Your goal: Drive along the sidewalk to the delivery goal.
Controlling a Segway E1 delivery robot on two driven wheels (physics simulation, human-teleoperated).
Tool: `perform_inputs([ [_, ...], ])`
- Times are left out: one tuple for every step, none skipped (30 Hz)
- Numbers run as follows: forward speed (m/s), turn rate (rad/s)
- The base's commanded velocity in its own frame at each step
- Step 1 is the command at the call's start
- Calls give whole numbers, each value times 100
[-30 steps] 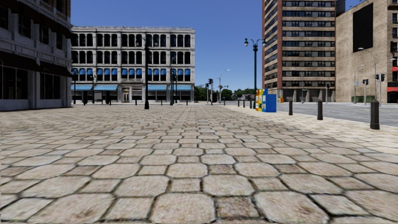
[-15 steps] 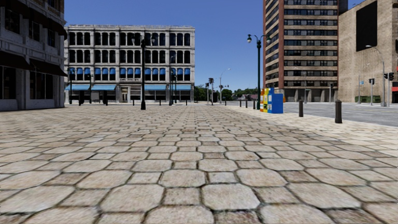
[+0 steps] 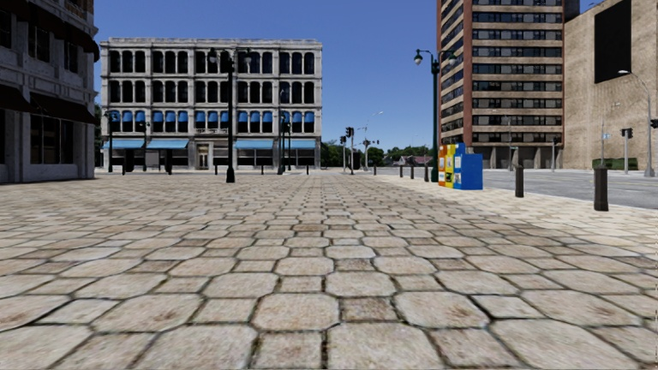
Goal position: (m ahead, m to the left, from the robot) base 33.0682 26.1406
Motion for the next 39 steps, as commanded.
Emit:
perform_inputs([
  [200, 0],
  [200, 0],
  [200, 0],
  [200, 0],
  [200, 0],
  [200, 0],
  [200, 0],
  [200, 0],
  [200, 0],
  [200, 0],
  [200, 0],
  [200, 0],
  [200, 0],
  [200, 0],
  [200, 0],
  [200, 0],
  [200, 0],
  [200, 0],
  [200, 0],
  [200, 0],
  [200, 0],
  [200, 0],
  [200, 0],
  [200, 0],
  [200, 0],
  [200, 0],
  [200, 0],
  [200, 0],
  [200, 0],
  [200, 0],
  [200, 0],
  [200, 0],
  [200, 0],
  [200, 0],
  [200, 0],
  [200, 0],
  [200, 0],
  [200, 0],
  [200, 0],
])
